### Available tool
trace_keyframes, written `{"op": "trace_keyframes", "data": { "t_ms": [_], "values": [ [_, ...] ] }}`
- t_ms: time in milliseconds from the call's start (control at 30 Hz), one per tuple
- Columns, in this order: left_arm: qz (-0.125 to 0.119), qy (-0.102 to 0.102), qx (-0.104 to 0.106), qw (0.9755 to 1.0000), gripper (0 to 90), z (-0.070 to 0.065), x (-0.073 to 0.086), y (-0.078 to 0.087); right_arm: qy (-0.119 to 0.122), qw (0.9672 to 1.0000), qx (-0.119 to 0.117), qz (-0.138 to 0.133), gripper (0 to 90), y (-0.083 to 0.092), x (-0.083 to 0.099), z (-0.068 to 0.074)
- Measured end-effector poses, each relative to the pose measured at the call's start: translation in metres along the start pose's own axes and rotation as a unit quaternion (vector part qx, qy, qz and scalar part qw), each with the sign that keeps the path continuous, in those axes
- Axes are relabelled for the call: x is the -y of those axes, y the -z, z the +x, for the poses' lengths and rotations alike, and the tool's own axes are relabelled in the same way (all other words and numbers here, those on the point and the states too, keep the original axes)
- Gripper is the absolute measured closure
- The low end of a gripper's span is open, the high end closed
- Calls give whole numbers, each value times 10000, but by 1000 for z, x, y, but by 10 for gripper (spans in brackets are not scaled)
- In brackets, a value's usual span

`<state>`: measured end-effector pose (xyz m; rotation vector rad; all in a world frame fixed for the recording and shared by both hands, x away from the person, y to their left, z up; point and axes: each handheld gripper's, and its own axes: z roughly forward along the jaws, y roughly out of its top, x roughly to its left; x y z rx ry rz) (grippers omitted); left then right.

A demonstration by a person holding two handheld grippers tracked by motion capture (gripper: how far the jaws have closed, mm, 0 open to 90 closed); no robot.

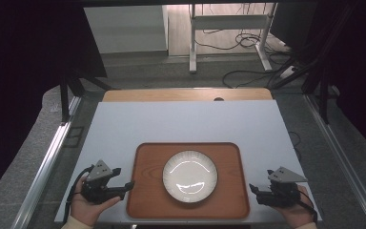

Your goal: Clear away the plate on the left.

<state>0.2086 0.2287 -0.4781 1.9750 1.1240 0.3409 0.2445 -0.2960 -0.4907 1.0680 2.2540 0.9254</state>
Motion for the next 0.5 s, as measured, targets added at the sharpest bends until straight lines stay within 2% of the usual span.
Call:
{"op": "trace_keyframes", "data": {
  "t_ms": [100, 267, 300, 500],
  "values": [
    [-10, -4, -101, 9999, 292, 2, 0, -1, 2, 10000, -14, 23, 186, -1, 0, 0],
    [7, -89, -78, 9999, 293, 0, -4, -6, -28, 10000, -26, 53, 186, -2, 2, -1],
    [45, -204, -195, 9996, 294, -1, -6, -8, -37, 10000, -28, 57, 186, -2, 3, -2],
    [5, -258, -267, 9993, 295, 1, -9, -11, -138, 9999, -12, 75, 186, -1, 6, -5]
  ]
}}
